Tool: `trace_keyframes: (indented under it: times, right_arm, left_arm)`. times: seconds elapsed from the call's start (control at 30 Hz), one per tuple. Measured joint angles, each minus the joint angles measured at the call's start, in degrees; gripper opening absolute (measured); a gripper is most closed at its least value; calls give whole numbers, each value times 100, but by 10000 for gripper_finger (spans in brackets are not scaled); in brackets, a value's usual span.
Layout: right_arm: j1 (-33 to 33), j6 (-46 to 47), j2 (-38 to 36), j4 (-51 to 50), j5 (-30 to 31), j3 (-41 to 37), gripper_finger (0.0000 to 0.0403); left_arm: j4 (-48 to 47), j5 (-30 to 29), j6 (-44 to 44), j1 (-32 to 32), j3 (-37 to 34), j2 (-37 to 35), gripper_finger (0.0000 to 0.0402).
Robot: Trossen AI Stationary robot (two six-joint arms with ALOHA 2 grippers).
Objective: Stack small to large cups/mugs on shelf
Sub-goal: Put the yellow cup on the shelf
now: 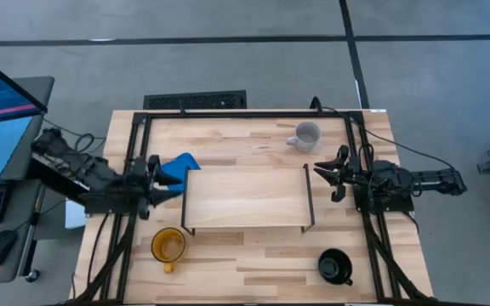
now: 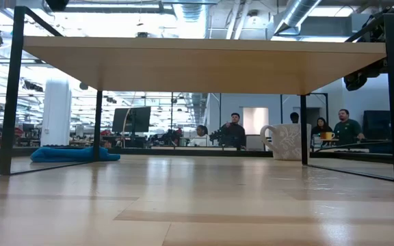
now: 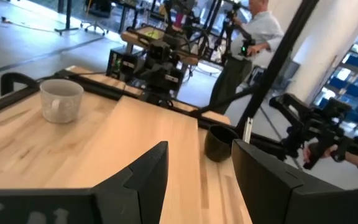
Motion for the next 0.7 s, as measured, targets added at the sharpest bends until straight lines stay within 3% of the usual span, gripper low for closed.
trace_keyframes:
  times: [0.2,0.37,0.7]
  right_arm:
    - [-1,-4,1,1,0,1,107]
    - [0,-4,0,2,0,1,107]
    - [-2,-5,-1,0,0,-1,107]
  left_arm:
    - [-759,-858,-615,-956,674,679,169]
    - [-1335,-865,-1712,-1436,1043,1207,169]
    - [-1300,-731,-4314,-2056,1087,2083,169]
